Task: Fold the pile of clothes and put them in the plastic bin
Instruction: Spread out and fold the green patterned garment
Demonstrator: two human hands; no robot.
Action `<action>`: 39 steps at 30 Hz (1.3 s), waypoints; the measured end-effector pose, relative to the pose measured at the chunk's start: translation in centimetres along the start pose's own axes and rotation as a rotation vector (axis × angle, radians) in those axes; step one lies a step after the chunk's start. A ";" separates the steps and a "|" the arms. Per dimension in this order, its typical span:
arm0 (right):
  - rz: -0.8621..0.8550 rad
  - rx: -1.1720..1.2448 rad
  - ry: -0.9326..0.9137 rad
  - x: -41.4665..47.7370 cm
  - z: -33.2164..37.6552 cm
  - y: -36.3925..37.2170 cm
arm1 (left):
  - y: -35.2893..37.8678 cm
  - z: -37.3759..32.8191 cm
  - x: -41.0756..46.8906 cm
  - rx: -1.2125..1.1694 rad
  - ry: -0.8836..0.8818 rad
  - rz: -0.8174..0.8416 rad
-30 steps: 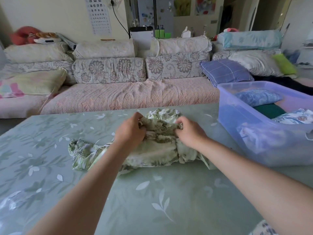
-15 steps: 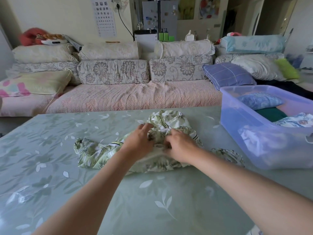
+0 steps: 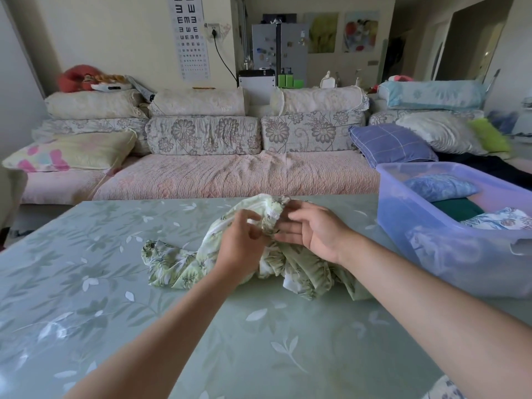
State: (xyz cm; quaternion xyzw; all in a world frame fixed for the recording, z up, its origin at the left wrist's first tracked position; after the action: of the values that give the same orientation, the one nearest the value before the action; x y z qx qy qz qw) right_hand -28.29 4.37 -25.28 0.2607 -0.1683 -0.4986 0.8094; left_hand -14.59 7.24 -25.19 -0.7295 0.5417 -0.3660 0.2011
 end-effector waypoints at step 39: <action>0.280 -0.953 1.049 -7.4 -9.3 0.0 | 2.3 2.3 -10.1 0.178 -0.088 1.343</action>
State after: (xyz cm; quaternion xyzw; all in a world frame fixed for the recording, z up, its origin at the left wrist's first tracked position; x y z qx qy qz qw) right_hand -26.67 13.31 -32.89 0.0604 0.4460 -0.2185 0.8658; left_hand -15.77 15.65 -31.49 -0.2300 0.8364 -0.1748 0.4659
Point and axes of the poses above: each hand's wrist, its own x-axis towards the middle knuckle, its own y-axis out of the palm, z = x × y, the point moved 10 cm from there along x, towards the middle knuckle, and after that the axes turned 15 degrees about x, right-handed, at the moved point
